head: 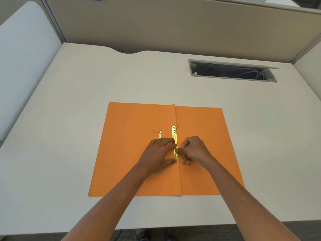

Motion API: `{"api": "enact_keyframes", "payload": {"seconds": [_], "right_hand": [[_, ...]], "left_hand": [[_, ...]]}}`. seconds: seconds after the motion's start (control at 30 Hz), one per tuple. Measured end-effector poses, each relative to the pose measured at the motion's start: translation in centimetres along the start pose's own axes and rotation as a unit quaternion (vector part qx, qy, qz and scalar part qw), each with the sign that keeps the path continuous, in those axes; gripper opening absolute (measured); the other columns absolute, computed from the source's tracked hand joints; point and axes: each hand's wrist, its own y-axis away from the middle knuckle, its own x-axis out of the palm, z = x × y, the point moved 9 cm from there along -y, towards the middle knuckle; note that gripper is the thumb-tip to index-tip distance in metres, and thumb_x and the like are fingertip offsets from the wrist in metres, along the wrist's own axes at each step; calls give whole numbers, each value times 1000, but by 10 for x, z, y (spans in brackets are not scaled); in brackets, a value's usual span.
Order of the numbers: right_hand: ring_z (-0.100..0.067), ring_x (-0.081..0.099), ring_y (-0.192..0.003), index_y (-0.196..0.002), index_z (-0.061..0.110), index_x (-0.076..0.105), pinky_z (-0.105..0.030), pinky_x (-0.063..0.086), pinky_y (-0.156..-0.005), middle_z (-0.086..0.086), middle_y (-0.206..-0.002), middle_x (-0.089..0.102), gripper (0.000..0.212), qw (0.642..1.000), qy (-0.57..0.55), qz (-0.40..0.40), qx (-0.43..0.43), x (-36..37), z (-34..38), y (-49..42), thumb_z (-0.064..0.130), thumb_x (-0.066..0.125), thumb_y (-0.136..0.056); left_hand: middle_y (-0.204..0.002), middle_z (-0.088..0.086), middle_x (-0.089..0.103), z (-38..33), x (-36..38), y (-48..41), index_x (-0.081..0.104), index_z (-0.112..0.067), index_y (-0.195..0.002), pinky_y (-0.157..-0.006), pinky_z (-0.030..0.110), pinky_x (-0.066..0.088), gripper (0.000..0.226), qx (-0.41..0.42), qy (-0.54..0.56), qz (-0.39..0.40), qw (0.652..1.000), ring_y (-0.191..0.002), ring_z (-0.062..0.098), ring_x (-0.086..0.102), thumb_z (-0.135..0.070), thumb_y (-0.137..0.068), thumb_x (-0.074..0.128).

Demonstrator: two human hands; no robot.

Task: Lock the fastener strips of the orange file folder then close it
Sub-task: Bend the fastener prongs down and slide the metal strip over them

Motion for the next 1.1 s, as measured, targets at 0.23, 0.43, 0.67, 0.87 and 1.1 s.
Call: {"api": "enact_keyframes", "payload": {"seconds": [0.23,0.43,0.67,0.87,1.1], "right_hand": [[-31,71,-57,-83,-10,67,-32,55,-51,-25,-71,72,6,998,-34,46,-8,7,3,21,-7,63,-79],[-17,66,-50,-72,5,73,-37,57,-56,-6,-58,70,18,982,87,-83,-145,11,2,38,-1,60,-82],[-25,62,-70,-82,8,72,-41,50,-64,-8,-79,71,17,939,178,-161,-246,23,4,53,12,57,-87],[-26,58,-66,-72,3,70,-40,48,-60,-11,-72,67,20,955,181,-136,-193,23,3,49,11,58,-86],[-28,62,-69,-75,2,72,-41,52,-61,-13,-78,70,23,957,204,-119,-169,35,5,54,6,51,-84]], "left_hand": [[-142,-8,49,-3,0,-2,57,-24,-128,-106,35,31,54,-6,-23,21,999,-131,15,42,-47,-81,67],[-143,-9,45,-5,-2,-3,55,-24,-131,-105,34,30,55,-11,-27,44,999,-132,16,40,-45,-81,68],[-141,-10,45,-6,-4,-8,58,-23,-128,-104,33,30,52,-18,-32,58,998,-130,16,41,-43,-81,69],[-141,-9,44,-11,1,-6,58,-21,-127,-105,35,32,50,-17,-41,73,996,-130,17,40,-39,-82,69],[-139,-7,45,-12,-3,-8,62,-20,-122,-101,35,35,44,-15,-55,83,995,-127,19,43,-39,-83,68]]}}
